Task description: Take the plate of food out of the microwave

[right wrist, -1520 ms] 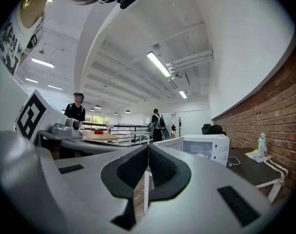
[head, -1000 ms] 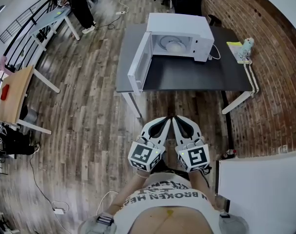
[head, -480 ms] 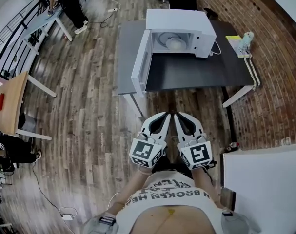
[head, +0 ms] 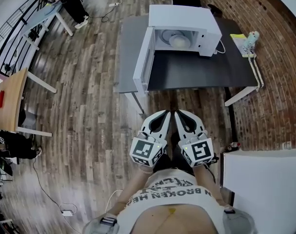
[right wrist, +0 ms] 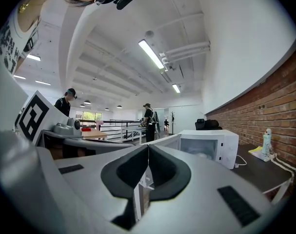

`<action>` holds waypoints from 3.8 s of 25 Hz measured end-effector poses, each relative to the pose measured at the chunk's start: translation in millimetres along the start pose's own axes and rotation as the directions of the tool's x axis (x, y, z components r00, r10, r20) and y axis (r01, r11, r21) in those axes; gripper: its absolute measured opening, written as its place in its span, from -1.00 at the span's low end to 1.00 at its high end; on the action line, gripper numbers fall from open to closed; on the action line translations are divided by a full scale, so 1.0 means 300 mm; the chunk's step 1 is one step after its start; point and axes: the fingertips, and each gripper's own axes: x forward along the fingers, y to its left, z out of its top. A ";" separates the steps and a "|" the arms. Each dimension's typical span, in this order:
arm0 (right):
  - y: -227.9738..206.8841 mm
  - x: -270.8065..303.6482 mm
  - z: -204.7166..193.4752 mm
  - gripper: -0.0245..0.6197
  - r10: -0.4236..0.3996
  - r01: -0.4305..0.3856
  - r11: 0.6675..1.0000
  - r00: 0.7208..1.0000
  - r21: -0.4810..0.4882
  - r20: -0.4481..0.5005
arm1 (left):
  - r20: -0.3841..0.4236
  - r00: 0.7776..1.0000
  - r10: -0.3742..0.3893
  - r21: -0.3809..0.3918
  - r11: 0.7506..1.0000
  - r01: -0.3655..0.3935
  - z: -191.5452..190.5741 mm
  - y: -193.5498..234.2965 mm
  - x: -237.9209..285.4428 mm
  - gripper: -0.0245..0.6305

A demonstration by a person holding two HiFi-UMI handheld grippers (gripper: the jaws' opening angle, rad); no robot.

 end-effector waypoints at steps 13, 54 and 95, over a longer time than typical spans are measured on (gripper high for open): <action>-0.308 0.211 0.032 -0.90 0.026 -0.027 0.999 0.999 0.033 0.029 | -0.008 0.999 0.034 0.026 0.999 -0.034 0.060 0.106 0.347 -0.91; -1.104 0.684 0.032 -0.90 -0.024 0.022 0.999 0.999 0.035 0.039 | -0.035 0.999 -0.007 -0.032 0.999 0.006 0.113 0.356 1.247 -0.91; -1.328 1.172 -0.168 -0.90 -0.036 0.046 0.997 0.987 0.058 -0.158 | -0.165 0.985 0.045 -0.073 0.996 -0.058 -0.015 0.828 1.543 -0.91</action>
